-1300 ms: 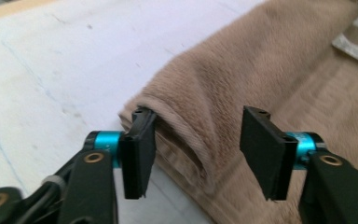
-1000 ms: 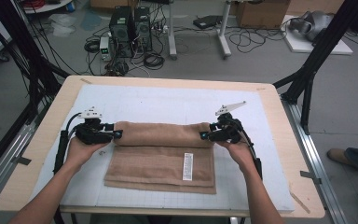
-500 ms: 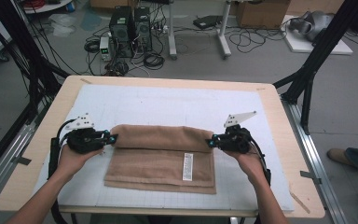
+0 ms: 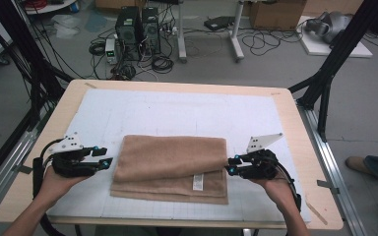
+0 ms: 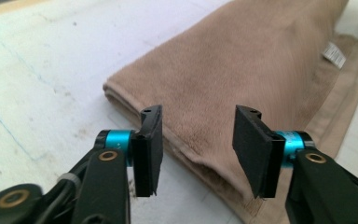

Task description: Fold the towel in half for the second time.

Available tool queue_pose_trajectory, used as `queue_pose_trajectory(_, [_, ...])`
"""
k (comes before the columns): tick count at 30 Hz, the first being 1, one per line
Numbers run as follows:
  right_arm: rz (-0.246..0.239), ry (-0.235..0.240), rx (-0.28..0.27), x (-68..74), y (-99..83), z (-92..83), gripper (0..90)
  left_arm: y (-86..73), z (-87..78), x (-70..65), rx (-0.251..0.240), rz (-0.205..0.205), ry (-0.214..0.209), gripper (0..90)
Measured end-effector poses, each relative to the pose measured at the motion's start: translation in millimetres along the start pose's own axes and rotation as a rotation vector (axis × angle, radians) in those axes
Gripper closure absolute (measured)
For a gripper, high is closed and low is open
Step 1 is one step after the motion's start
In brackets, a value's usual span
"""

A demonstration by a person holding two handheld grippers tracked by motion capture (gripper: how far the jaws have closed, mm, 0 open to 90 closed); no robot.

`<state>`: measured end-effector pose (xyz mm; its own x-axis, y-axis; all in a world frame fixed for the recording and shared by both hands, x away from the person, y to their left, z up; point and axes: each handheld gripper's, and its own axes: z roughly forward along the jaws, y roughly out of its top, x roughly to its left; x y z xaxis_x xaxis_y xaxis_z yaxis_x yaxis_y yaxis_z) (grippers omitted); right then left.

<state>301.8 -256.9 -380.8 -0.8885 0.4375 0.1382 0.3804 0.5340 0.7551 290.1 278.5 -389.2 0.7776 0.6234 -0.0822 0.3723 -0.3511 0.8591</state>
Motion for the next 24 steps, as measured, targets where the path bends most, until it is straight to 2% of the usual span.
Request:
queue_pose_trajectory(2, [-0.001, -0.026, -0.011, -0.8, 2.2, -3.4, 65.4, 1.5, 4.4, -1.4, 0.009, 0.001, -0.01, 50.3])
queue_pose_trajectory(5, [0.005, -0.019, -0.019, -1.0, 6.0, 3.1, 63.7, -0.8, 18.1, -6.4, 0.049, 0.02, -0.019, 50.2])
queue_pose_trajectory(8, [-0.009, -0.01, 0.029, -1.1, 7.7, 24.7, 60.0, -6.0, 34.3, -13.3, 0.091, 0.037, -0.037, 50.1])
queue_pose_trajectory(9, [-0.013, 0.008, 0.046, -1.4, 7.1, 33.0, 59.5, -8.1, 39.4, -15.5, 0.111, 0.043, -0.043, 50.3])
queue_pose_trajectory(12, [-0.015, 0.036, 0.093, 0.4, 2.4, 55.4, 59.9, -11.9, 54.4, -21.1, 0.2, 0.1, -0.03, 53.1])
queue_pose_trajectory(14, [-0.017, 0.057, 0.113, 2.7, -3.0, 67.8, 63.0, -13.5, 60.7, -23.9, 0.231, 0.124, -0.032, 58.4])
queue_pose_trajectory(15, [-0.025, 0.052, 0.119, 4.4, -6.2, 73.0, 64.2, -13.8, 62.2, -24.8, 0.235, 0.133, -0.03, 61.1])
queue_pose_trajectory(17, [-0.019, 0.046, 0.079, 5.8, -10.9, 75.2, 68.9, -13.8, 63.3, -25.7, 0.232, 0.139, -0.054, 72.1])
queue_pose_trajectory(19, [-0.003, 0.058, 0.079, 3.9, -12.1, 73.6, 77.7, -13.2, 63.7, -26.0, 0.236, 0.14, -0.066, 82.6])
queue_pose_trajectory(22, [-0.02, 0.075, 0.09, 1.9, -8.6, 74.6, 85.1, -11.6, 60.8, -24.8, 0.224, 0.125, -0.069, 86.0])
queue_pose_trajectory(24, [-0.025, 0.073, 0.097, 1.7, -4.0, 71.2, 85.6, -9.8, 54.1, -21.6, 0.188, 0.104, -0.07, 86.4])
